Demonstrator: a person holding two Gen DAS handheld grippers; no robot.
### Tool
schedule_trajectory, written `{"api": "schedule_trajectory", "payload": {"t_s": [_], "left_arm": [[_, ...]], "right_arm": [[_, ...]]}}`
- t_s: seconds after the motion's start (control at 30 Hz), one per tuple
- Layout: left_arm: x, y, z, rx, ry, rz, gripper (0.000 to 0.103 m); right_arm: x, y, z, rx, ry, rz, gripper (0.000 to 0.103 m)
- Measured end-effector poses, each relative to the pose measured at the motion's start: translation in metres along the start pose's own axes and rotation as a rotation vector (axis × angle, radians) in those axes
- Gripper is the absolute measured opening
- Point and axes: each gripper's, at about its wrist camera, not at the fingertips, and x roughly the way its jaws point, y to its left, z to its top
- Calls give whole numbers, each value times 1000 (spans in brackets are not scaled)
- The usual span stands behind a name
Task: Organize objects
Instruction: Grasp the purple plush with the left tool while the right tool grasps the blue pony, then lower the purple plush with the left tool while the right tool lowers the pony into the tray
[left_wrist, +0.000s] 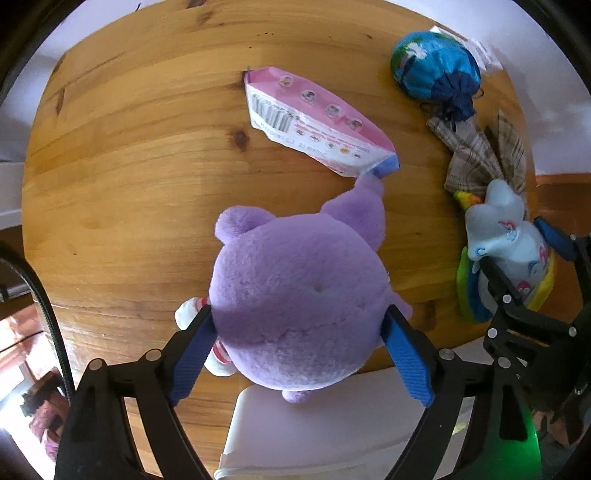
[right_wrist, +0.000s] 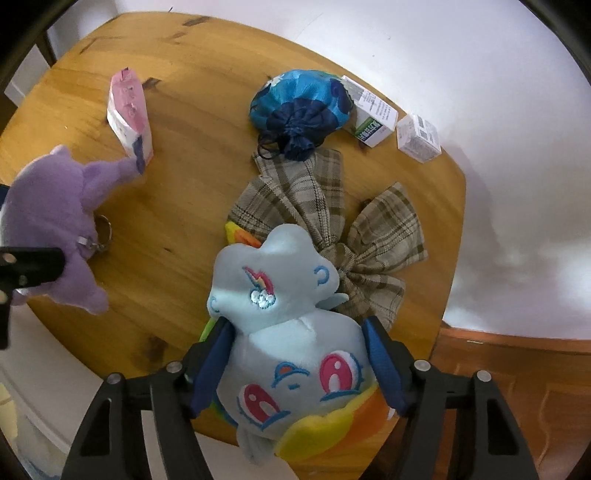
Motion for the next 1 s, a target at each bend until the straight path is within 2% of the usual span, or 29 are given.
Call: {"api": "schedule_trajectory", "payload": {"t_s": [0.1, 0.23, 0.47, 0.5, 0.67, 0.77, 0.9, 1.0], "left_arm": [[-2, -8, 0, 4, -38, 22, 88], [-10, -14, 1, -1, -97, 15, 72], [-29, -13, -3, -64, -149, -36, 69], [-35, -14, -5, -70, -164, -39, 69], [-78, -18, -22, -74, -258, -62, 69], [-109, -8, -45, -60, -331, -77, 69], [-145, -28, -63, -42, -419, -98, 69], [-182, -30, -90, -23, -482, -111, 69]], "right_arm": [[-4, -8, -1, 35, -6, 60, 67], [-21, -9, -6, 62, -43, 87, 67], [-66, -31, -16, 168, -147, 145, 65], [-73, -36, -18, 188, -165, 156, 61], [-119, -59, -30, 304, -273, 198, 61], [-150, -74, -39, 360, -347, 217, 61], [-194, -86, -57, 417, -442, 248, 61], [-237, -92, -79, 443, -525, 257, 61]]}}
